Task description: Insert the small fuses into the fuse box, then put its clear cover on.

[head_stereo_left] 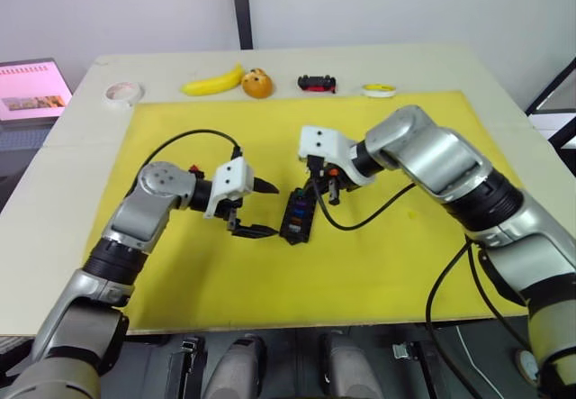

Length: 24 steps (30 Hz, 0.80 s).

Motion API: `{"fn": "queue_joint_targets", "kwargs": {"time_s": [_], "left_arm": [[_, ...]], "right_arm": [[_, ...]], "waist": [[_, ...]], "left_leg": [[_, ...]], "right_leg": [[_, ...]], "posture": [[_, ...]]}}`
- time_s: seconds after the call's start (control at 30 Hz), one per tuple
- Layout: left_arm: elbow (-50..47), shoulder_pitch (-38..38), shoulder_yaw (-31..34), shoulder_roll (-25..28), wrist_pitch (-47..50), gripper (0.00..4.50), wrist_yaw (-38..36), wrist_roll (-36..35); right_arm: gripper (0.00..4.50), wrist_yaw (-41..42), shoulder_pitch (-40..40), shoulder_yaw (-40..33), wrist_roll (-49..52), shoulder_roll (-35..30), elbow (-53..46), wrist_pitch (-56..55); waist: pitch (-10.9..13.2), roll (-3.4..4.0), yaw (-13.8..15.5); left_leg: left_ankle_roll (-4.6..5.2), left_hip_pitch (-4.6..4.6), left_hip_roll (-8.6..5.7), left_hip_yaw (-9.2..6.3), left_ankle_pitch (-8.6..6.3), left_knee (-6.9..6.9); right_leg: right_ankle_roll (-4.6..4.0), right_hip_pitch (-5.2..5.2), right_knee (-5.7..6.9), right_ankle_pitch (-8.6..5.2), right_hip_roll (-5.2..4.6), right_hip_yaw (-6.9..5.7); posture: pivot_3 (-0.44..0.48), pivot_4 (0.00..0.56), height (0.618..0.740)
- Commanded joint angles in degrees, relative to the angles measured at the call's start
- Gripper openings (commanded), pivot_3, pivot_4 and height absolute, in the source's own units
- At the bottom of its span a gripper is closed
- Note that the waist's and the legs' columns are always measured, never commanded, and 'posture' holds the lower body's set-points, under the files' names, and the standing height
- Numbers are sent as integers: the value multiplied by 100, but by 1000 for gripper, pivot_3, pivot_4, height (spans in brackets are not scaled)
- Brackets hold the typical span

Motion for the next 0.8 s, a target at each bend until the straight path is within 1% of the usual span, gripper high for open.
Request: {"fn": "queue_joint_targets", "kwargs": {"time_s": [0.03,0.8], "left_arm": [[-70,-85,108,-5,-90,4470,-25,-1],[-89,-91,101,-70,-105,4470,-14,27]], "right_arm": [[0,49,-35,-164,-135,28,-71,-103],[0,113,89,-196,-405,137,45,-171]], "waist": [[0,0,-3],[0,0,-2]], "left_leg": [[0,0,0,0,0,0],[2,-1,-3,0,-2,37]], "right_leg": [[0,0,0,0,0,0],[0,-1,35,0,-1,0]], "posture": [[0,150,740],[0,150,740]]}}
